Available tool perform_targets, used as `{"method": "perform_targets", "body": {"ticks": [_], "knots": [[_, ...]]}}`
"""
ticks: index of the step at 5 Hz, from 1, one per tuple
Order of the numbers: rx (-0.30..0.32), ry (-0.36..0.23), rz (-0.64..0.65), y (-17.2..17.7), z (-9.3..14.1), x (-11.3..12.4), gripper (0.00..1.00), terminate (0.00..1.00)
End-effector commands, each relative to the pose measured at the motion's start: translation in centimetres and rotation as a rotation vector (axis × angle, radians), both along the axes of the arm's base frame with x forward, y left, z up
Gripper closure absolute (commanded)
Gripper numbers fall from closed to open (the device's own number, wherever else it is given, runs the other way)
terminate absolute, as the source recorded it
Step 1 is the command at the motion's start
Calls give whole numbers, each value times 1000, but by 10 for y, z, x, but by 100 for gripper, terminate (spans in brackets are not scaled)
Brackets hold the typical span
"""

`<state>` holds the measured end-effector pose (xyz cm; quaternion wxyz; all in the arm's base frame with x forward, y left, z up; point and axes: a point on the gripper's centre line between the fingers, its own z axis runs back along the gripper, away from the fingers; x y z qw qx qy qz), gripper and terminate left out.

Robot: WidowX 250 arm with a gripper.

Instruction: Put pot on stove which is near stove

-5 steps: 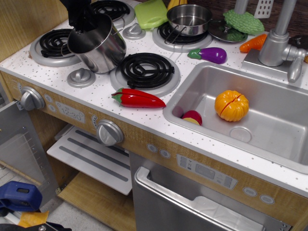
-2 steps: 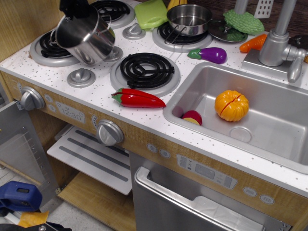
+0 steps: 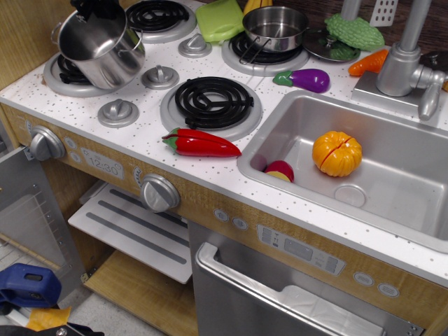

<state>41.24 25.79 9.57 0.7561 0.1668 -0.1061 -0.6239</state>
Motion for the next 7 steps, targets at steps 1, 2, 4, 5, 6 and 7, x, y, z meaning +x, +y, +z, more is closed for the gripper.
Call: {"method": "perform_targets", "body": {"ticks": [1,2,4,5,6,7], "knots": [[115,-57,-96,6,28,8,100,0],[130,-53,-131,10,26,9,100,0],[163,-63,-173,20,20,8,100,0],[197,-59,-195,27,21,6,100,0],[195,-54,-216,36,21,9,100,0],[203,-57,-243,44,18,11,100,0]]}}
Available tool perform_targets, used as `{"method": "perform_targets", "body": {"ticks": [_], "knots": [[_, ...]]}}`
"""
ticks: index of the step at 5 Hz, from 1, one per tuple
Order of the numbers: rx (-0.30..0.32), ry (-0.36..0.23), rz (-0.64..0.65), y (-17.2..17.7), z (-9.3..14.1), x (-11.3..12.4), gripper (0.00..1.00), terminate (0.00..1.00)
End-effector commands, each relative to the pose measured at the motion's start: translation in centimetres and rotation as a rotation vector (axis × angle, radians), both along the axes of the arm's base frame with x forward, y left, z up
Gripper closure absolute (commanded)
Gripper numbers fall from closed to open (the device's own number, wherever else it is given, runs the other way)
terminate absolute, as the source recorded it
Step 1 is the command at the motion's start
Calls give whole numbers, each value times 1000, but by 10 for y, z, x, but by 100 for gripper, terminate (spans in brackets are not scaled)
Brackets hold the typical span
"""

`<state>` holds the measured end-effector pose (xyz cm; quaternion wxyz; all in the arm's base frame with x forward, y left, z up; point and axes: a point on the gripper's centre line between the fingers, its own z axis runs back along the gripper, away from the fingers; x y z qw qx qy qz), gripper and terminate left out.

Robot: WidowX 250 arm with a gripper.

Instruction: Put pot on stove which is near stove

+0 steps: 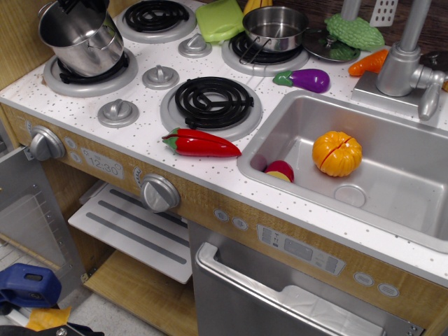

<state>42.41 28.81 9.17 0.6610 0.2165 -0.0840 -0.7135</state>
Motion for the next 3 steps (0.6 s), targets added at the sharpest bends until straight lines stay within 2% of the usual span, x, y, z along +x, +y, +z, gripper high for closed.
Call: {"method": "perform_targets", "body": {"ticks": [1,2,3], "knots": [[44,-52,-28,19,17,1,100,0],[33,-83,-36,19,14,1,0,0],[33,-83,-36,19,14,1,0,100]]}}
